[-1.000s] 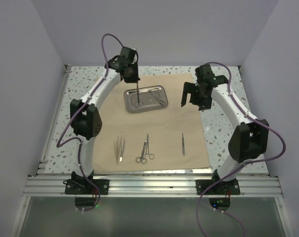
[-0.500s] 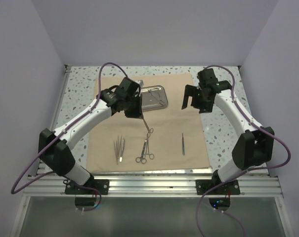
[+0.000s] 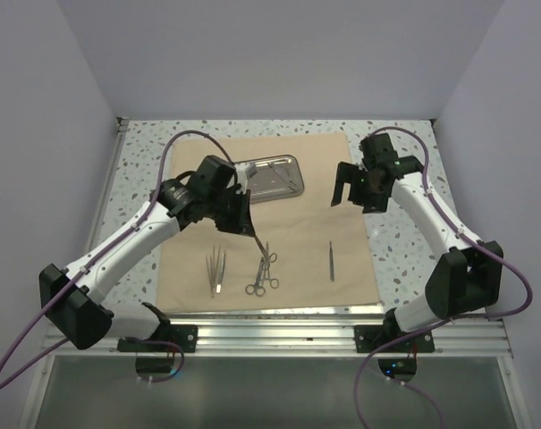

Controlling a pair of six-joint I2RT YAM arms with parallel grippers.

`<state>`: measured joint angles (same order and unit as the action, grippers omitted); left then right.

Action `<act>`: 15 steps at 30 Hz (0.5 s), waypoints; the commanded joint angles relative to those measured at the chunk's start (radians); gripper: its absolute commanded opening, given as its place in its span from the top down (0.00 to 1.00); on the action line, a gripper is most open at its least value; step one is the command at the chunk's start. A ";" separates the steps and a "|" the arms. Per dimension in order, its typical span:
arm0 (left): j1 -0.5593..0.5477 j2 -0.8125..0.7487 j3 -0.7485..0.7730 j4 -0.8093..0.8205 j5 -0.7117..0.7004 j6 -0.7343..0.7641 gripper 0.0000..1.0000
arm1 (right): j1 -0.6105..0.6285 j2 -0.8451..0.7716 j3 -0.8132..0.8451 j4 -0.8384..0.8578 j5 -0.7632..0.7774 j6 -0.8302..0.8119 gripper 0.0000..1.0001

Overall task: Open and lay out the surgical kit
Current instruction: Place the medical item in the surgical kit.

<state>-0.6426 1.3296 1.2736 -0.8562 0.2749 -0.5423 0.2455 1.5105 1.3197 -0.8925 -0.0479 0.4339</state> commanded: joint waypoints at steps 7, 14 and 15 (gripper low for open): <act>-0.023 0.086 -0.031 -0.063 0.142 0.241 1.00 | -0.003 -0.046 -0.011 0.021 -0.006 0.012 0.03; -0.026 0.258 -0.066 -0.043 0.126 0.349 1.00 | -0.003 -0.016 0.007 0.017 0.006 0.009 0.03; -0.026 0.281 -0.066 -0.037 0.113 0.354 1.00 | -0.002 -0.010 0.015 0.018 0.005 0.009 0.03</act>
<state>-0.6636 1.5574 1.2217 -0.9054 0.3889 -0.2668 0.2455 1.4986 1.3121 -0.8898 -0.0444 0.4370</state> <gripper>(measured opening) 0.005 0.972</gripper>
